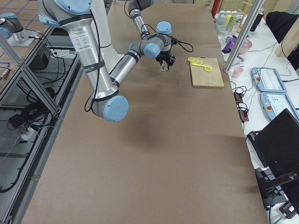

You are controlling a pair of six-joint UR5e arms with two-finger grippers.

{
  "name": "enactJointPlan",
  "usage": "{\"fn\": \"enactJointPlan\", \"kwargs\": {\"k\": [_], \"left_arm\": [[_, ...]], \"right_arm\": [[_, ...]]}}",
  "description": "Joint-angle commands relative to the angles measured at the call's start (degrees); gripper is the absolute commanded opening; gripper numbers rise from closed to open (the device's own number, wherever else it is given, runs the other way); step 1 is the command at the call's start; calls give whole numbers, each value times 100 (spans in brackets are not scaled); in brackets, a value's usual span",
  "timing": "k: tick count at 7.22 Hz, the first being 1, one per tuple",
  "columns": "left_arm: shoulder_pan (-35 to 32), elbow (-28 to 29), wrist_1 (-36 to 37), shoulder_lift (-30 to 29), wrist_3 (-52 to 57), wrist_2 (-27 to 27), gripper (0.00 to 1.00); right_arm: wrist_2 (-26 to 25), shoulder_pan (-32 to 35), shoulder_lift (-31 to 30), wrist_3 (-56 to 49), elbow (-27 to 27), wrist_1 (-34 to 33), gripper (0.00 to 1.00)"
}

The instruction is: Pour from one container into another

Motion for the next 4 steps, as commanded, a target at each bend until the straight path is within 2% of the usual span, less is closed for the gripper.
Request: {"fn": "enactJointPlan", "kwargs": {"k": [1,2,4], "left_arm": [[0,0,0,0,-9,19,0],[0,0,0,0,-9,19,0],[0,0,0,0,-9,19,0]], "right_arm": [[1,-60,141,7,-51,-205,0],[1,-78,281,7,-51,-511,0],[1,-104,309,-19,-77,-671,0]]}}
